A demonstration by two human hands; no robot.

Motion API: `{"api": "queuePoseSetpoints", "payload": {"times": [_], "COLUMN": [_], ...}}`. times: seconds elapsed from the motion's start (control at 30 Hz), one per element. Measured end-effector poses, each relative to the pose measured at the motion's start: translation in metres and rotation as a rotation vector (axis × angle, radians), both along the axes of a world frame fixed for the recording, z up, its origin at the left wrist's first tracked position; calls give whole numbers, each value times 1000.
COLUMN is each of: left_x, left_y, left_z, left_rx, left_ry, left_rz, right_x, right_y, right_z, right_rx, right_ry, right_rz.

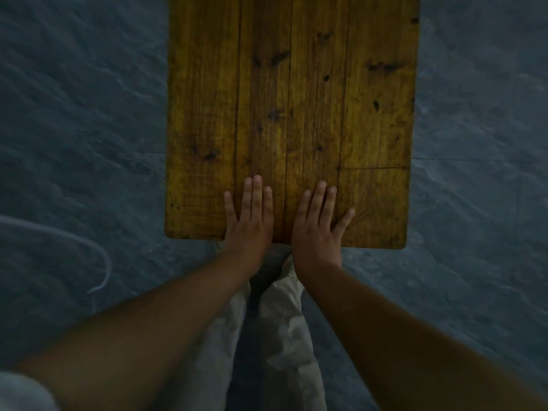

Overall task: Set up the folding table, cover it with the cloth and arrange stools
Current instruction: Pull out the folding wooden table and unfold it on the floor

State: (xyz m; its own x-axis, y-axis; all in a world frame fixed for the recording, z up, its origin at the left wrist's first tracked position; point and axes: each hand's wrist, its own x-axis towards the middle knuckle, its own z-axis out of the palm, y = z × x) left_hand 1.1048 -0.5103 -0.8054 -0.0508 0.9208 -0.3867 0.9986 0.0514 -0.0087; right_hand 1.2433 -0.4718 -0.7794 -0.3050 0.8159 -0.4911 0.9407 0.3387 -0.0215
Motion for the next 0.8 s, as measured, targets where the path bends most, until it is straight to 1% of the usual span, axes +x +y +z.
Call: {"api": "queuePoseSetpoints", "payload": {"times": [0.13,0.33,0.43,0.53,0.67,0.8], "left_x": [-19,-27,-28,-27,-23,-25], "left_y": [14,43,61,73,69,61], "left_z": [-2,-3,-4,-3,4,22], "left_rx": [23,49,83,73,4,-131], "left_ry": [37,38,35,26,30,-8], "left_rz": [-13,-22,-18,0,10,2], "right_x": [-11,-22,-23,-25,-25,-19], "right_y": [11,38,58,71,67,66], "right_z": [-7,-16,-16,-13,-3,20], "right_rx": [40,101,120,119,54,-95], "right_ry": [26,23,-15,-38,-77,-110], "right_rz": [29,13,26,42,45,62]}}
